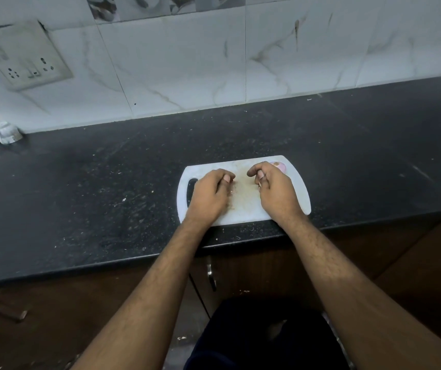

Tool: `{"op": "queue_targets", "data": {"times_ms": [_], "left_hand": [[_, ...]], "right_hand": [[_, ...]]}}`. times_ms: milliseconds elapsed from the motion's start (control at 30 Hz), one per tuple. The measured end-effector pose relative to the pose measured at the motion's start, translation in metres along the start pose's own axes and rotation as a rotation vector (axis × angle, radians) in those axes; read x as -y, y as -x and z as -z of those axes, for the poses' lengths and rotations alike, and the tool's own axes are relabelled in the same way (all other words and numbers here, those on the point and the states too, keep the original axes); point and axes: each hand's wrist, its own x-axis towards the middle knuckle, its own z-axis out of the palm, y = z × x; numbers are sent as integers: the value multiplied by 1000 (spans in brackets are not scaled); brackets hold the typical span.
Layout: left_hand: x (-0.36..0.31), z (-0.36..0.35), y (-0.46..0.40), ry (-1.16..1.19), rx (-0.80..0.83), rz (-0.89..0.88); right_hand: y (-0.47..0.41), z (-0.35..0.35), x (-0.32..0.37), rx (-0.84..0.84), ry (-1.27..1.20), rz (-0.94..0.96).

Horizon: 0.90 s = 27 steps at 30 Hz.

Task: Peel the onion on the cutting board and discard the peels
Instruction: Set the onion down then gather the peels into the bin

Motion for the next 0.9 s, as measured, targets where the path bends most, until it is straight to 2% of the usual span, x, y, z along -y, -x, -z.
{"op": "queue_targets", "data": {"times_ms": [67, 133, 233, 467, 700, 900], "left_hand": [[2, 11, 4, -44, 171, -87], [6, 19, 9, -200, 401, -189], [15, 27, 18, -349, 515, -314], [18, 41, 33, -487, 481, -438], [12, 29, 32, -549, 299, -421], [2, 14, 13, -641, 245, -389]], "right_hand": [[0, -1, 0, 0, -7, 0], [0, -1, 0, 4, -21, -7], [-1, -1, 0, 7, -11, -12], [0, -1, 3, 22, 27, -18], [1, -4, 1, 53, 36, -21], [-1, -6, -3, 62, 50, -35]]}}
